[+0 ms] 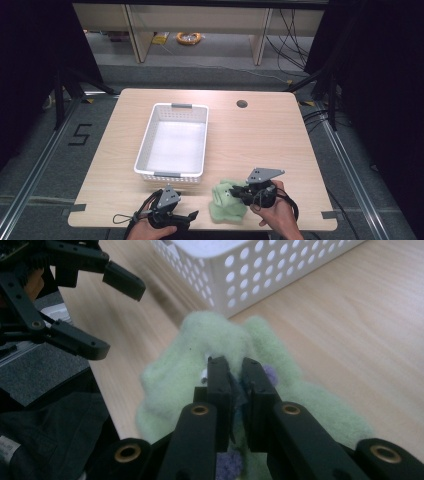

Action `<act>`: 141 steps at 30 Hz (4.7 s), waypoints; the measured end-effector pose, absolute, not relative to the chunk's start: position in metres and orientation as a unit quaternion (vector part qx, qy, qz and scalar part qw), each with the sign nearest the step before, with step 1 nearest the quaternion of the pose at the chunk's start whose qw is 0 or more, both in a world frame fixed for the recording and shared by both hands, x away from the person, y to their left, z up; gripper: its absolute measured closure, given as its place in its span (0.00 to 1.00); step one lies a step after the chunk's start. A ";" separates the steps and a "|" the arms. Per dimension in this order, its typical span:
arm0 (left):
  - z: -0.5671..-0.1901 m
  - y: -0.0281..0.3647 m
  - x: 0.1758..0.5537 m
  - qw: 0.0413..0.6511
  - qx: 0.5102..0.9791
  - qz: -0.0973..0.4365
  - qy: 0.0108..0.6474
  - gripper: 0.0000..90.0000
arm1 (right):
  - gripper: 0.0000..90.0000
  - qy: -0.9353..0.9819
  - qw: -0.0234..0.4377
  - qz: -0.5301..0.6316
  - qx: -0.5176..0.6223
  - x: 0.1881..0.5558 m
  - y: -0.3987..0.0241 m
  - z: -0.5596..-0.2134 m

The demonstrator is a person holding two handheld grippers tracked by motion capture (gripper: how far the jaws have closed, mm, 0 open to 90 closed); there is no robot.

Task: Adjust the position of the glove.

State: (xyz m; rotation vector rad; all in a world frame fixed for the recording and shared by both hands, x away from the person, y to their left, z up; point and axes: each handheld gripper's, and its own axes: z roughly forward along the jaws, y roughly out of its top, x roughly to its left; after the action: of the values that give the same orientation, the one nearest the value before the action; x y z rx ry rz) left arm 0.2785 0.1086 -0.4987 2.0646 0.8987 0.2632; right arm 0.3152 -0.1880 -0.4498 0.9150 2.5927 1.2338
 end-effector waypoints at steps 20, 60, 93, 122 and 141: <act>-0.497 0.076 0.257 0.458 0.825 0.087 0.319 0.26 | 0.77 0.862 0.043 0.388 0.324 0.303 -0.182 -0.474; -0.478 0.046 0.276 0.424 0.857 0.148 0.254 0.91 | 0.97 0.869 0.044 0.385 0.309 0.295 -0.211 -0.460; -0.478 0.060 0.284 0.445 0.836 0.126 0.295 0.52 | 0.70 0.852 0.068 0.419 0.306 0.293 -0.202 -0.449; -0.496 0.010 0.249 0.404 0.868 0.148 0.248 0.56 | 0.75 0.874 -0.019 0.360 0.326 0.368 -0.169 -0.483; -0.499 0.000 0.248 0.417 0.869 0.123 0.236 0.81 | 0.88 0.873 -0.021 0.354 0.335 0.365 -0.169 -0.486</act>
State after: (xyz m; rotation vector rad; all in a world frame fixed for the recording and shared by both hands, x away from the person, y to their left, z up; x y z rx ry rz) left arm 0.2478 0.0004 -0.4988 2.1819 0.5934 0.3091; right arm 0.3654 -0.1689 -0.4865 1.0682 2.7796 1.1273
